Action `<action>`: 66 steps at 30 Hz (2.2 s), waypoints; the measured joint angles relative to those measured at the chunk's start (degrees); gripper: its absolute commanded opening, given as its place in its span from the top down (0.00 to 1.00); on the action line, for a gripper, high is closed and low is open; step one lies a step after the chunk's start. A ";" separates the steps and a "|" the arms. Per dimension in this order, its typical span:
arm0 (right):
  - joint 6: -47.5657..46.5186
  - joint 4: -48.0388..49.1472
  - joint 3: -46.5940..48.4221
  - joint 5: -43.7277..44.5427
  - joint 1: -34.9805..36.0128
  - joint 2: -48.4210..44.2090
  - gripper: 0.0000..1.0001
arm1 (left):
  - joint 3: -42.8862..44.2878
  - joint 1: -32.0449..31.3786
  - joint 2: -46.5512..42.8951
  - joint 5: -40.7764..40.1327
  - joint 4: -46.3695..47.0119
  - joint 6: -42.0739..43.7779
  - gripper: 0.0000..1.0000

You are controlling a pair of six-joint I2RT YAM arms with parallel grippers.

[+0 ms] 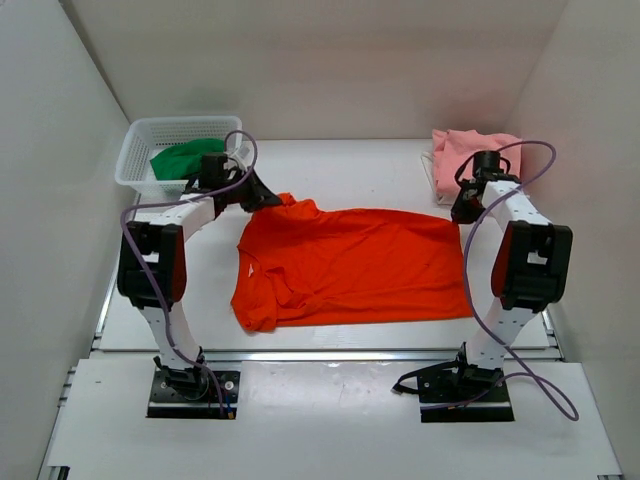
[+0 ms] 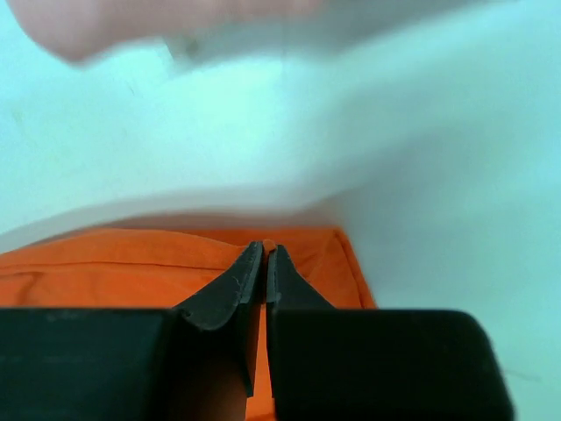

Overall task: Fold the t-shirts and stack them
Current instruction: Fold the other side of the tshirt into a rectangle, then rotate the tshirt 90 degrees

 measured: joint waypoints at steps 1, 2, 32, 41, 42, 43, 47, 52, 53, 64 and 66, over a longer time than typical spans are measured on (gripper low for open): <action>-0.04 0.17 -1.70 -0.15 -0.15 -1.33 1.00 | -2.23 0.09 -1.42 -0.07 -0.48 0.46 1.00; -0.17 0.63 -3.67 -0.72 -0.44 -2.73 1.00 | -4.79 0.26 -2.97 -0.26 -0.90 1.09 1.00; 1.01 0.68 -25.68 -1.22 -5.64 -18.23 0.88 | -39.45 -0.13 -35.71 -7.45 -9.81 8.50 0.61; 3.45 -1.86 -31.28 0.35 -5.95 -26.64 0.40 | -43.85 0.28 -54.97 -11.50 -5.79 4.55 0.52; 3.52 -1.92 -31.28 0.37 -5.60 -28.02 0.40 | -43.47 0.00 -55.93 -11.67 -5.62 4.24 0.53; 3.50 -1.79 -31.28 0.46 -5.05 -29.33 0.41 | -42.80 -0.42 -56.08 -11.87 -5.70 4.13 0.54; 3.21 0.94 -31.28 -2.32 -2.56 -33.79 0.40 | -40.59 -3.74 -52.65 -12.63 -5.66 3.65 0.56; 2.99 5.05 -30.56 -5.60 -0.72 -30.58 0.41 | -41.05 -8.76 -46.97 -16.87 -5.53 0.35 0.60; 2.97 5.33 -29.88 -5.84 0.13 -28.39 0.41 | -41.18 -9.51 -45.53 -17.88 -5.44 -0.44 0.62; 6.05 2.58 -28.94 -2.97 13.88 -15.19 0.41 | -26.82 -15.15 -14.97 -26.34 -13.64 -2.05 0.75; 8.31 2.62 -32.98 -2.49 16.83 -19.26 0.41 | -19.19 -15.67 -8.55 -26.25 -15.02 -1.64 0.76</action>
